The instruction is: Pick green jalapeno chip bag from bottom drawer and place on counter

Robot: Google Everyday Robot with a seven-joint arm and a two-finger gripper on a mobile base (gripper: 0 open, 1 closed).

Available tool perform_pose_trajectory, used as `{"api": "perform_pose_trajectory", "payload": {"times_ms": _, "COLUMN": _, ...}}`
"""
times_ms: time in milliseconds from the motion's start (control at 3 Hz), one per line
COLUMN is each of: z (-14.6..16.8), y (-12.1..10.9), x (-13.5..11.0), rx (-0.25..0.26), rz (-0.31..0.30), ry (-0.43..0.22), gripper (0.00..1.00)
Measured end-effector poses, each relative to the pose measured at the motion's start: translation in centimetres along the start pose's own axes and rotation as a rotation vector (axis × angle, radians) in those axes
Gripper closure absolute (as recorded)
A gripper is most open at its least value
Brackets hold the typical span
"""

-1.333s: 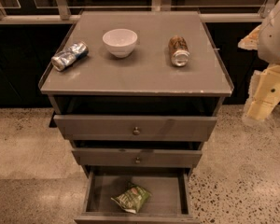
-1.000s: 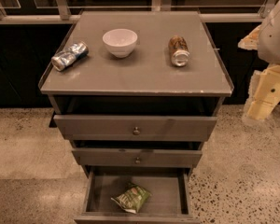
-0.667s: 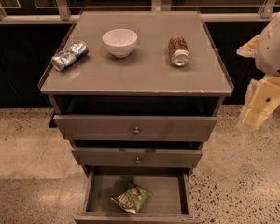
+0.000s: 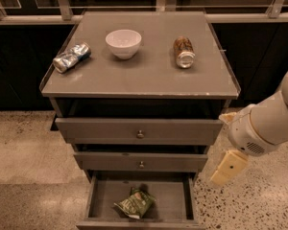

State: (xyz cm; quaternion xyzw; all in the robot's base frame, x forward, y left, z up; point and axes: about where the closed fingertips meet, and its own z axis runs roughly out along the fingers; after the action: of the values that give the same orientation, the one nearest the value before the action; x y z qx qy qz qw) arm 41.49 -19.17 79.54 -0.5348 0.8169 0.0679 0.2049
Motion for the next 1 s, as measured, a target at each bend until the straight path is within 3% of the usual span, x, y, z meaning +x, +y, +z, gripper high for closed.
{"api": "perform_pose_trajectory", "payload": {"times_ms": 333, "z": 0.0, "y": 0.0, "x": 0.0, "rx": 0.0, "rz": 0.0, "ry": 0.0, "gripper": 0.0}}
{"api": "perform_pose_trajectory", "payload": {"times_ms": 667, "z": 2.6, "y": 0.7, "x": 1.4, "rx": 0.008, "rz": 0.033, "ry": -0.032, "gripper": 0.0}}
{"api": "perform_pose_trajectory", "payload": {"times_ms": 1000, "z": 10.4, "y": 3.6, "x": 4.9, "rx": -0.049, "rz": 0.075, "ry": -0.099, "gripper": 0.0}}
